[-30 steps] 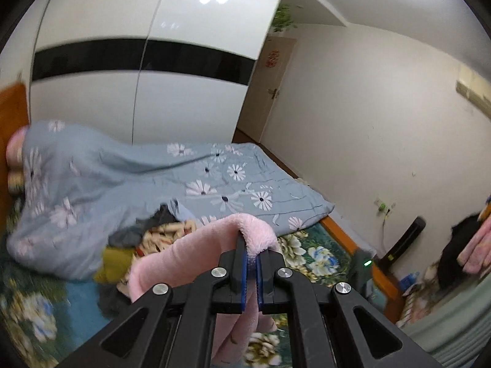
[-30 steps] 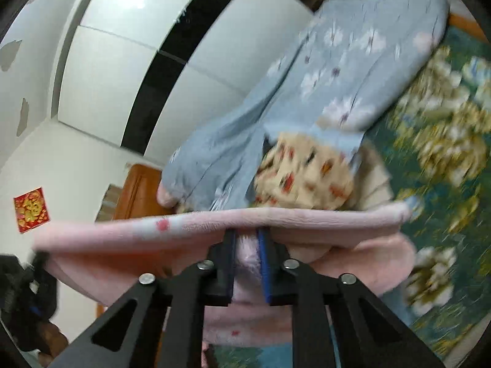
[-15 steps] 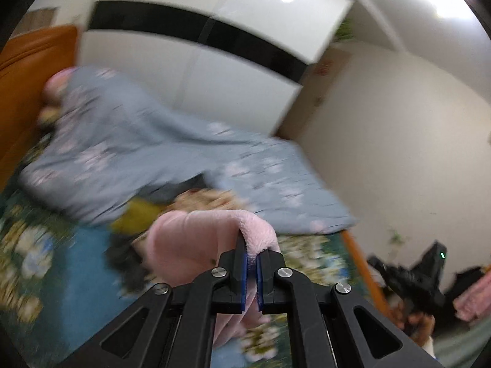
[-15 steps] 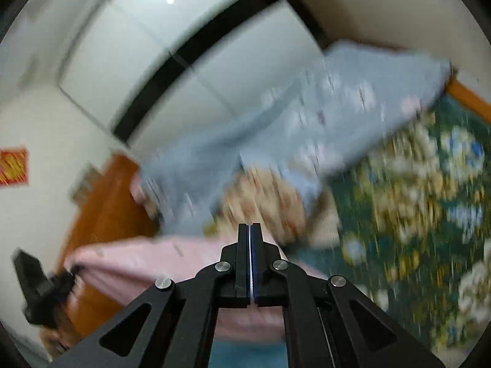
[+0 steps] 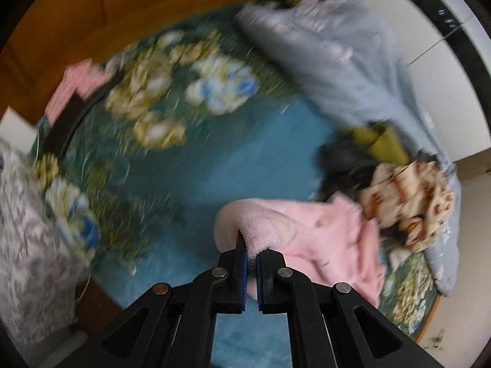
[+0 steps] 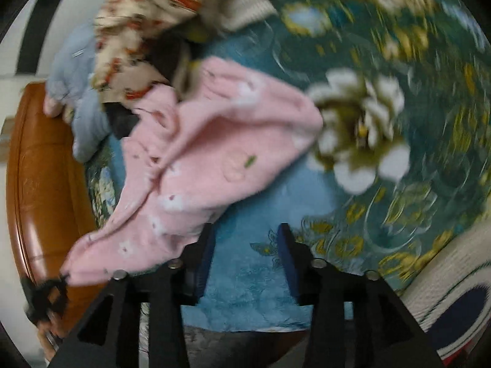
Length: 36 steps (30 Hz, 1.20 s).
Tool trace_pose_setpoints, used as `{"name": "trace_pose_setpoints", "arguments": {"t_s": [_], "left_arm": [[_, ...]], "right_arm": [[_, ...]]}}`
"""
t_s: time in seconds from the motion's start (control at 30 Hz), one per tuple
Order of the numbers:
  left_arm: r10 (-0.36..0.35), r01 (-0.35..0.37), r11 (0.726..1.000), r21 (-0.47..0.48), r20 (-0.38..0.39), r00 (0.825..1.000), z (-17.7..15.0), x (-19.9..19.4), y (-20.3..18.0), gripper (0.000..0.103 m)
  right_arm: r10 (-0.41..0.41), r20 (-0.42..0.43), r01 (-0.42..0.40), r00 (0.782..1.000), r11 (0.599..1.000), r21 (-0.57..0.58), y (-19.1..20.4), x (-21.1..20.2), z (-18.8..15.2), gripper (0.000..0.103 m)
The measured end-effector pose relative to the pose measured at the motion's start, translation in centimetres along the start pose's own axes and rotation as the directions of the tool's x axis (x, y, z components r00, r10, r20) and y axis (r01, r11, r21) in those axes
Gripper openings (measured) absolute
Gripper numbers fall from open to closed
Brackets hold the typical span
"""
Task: Fold clothes
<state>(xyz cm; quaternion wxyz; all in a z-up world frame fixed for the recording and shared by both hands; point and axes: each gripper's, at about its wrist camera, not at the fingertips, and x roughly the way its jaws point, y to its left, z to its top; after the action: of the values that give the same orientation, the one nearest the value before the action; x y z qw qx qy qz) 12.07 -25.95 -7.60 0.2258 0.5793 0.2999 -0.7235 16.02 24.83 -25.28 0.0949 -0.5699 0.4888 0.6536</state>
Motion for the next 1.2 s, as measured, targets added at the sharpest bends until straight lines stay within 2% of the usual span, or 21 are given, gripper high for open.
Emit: {"name": "trace_pose_setpoints", "arguments": {"t_s": [0.13, 0.23, 0.3, 0.43, 0.47, 0.53, 0.63, 0.7, 0.77, 0.83, 0.93, 1.0, 1.07, 1.1, 1.13, 1.2], "left_arm": [[0.026, -0.026, 1.000, -0.002, -0.057, 0.998, -1.1, 2.4, 1.5, 0.005], [0.028, -0.024, 0.999, 0.049, -0.089, 0.996, -1.3, 2.7, 0.3, 0.005], [0.021, -0.012, 0.995, 0.094, -0.092, 0.995, -1.1, 2.4, -0.9, 0.005], [-0.008, 0.020, 0.988, 0.156, -0.078, 0.997, 0.2, 1.1, -3.0, 0.005], [-0.017, 0.028, 0.986, 0.162, -0.072, 0.997, 0.4, 0.9, -3.4, 0.005], [-0.039, 0.049, 0.985, 0.165, -0.064, 0.997, 0.7, 0.4, -4.1, 0.005], [-0.097, 0.104, 0.979, 0.176, -0.051, 0.994, 0.5, -0.5, -5.7, 0.005], [-0.152, 0.159, 0.964, 0.215, -0.048, 0.987, -0.3, -1.6, -7.7, 0.005], [-0.214, 0.219, 0.933, 0.287, -0.049, 0.976, -1.7, -3.1, -10.7, 0.005], [-0.284, 0.288, 0.894, 0.343, -0.062, 0.957, -3.4, -4.4, -13.7, 0.005], [-0.404, 0.406, 0.828, 0.386, -0.090, 0.910, -6.0, -6.5, -17.9, 0.005], [-0.464, 0.460, 0.788, 0.409, -0.097, 0.880, -7.5, -8.0, -19.9, 0.005], [-0.493, 0.477, 0.764, 0.434, -0.085, 0.866, -8.7, -9.2, -20.8, 0.005], [-0.491, 0.471, 0.765, 0.439, -0.077, 0.868, -9.2, -9.4, -20.8, 0.005], [-0.481, 0.459, 0.772, 0.440, -0.067, 0.874, -9.7, -9.4, -20.6, 0.005], [-0.440, 0.428, 0.805, 0.410, -0.072, 0.895, -10.4, -7.9, -19.5, 0.005]], "right_arm": [[0.002, -0.035, 0.003, 0.999, 0.991, 0.137, -1.3, 3.4, 0.4, 0.048], [0.028, -0.034, -0.019, 0.999, 0.967, 0.253, -2.1, 6.1, 1.3, 0.048], [0.058, -0.016, -0.049, 0.998, 0.933, 0.356, -2.7, 7.6, 1.7, 0.048], [0.139, 0.030, -0.133, 0.990, 0.827, 0.546, -3.5, 9.1, 2.2, 0.046], [0.151, 0.033, -0.143, 0.988, 0.806, 0.575, -3.4, 9.1, 2.4, 0.030], [0.159, 0.040, -0.153, 0.986, 0.801, 0.579, -2.9, 8.2, 3.1, 0.007], [0.180, 0.128, -0.220, 0.975, 0.849, 0.481, -1.6, 4.0, 5.2, 0.006], [0.198, 0.193, -0.263, 0.961, 0.866, 0.425, -1.7, 0.3, 6.6, 0.006], [0.209, 0.261, -0.300, 0.942, 0.875, 0.381, -2.2, -3.9, 8.0, 0.004], [0.200, 0.328, -0.309, 0.923, 0.895, 0.323, -2.9, -9.0, 9.4, 0.003], [0.152, 0.419, -0.265, 0.895, 0.937, 0.227, -3.5, -16.4, 11.3, 0.003], [0.098, 0.508, -0.188, 0.856, 0.974, 0.127, -3.1, -22.9, 11.9, 0.003], [0.072, 0.577, -0.120, 0.813, 0.992, 0.045, -2.5, -27.6, 11.9, 0.003], [0.063, 0.610, -0.084, 0.790, 0.996, 0.006, -2.2, -29.8, 11.9, 0.003], [0.060, 0.629, -0.064, 0.775, 0.998, -0.016, -2.2, -31.1, 11.9, 0.003], [0.059, 0.644, -0.049, 0.762, 0.998, -0.033, -2.9, -32.2, 12.0, 0.003]]}}
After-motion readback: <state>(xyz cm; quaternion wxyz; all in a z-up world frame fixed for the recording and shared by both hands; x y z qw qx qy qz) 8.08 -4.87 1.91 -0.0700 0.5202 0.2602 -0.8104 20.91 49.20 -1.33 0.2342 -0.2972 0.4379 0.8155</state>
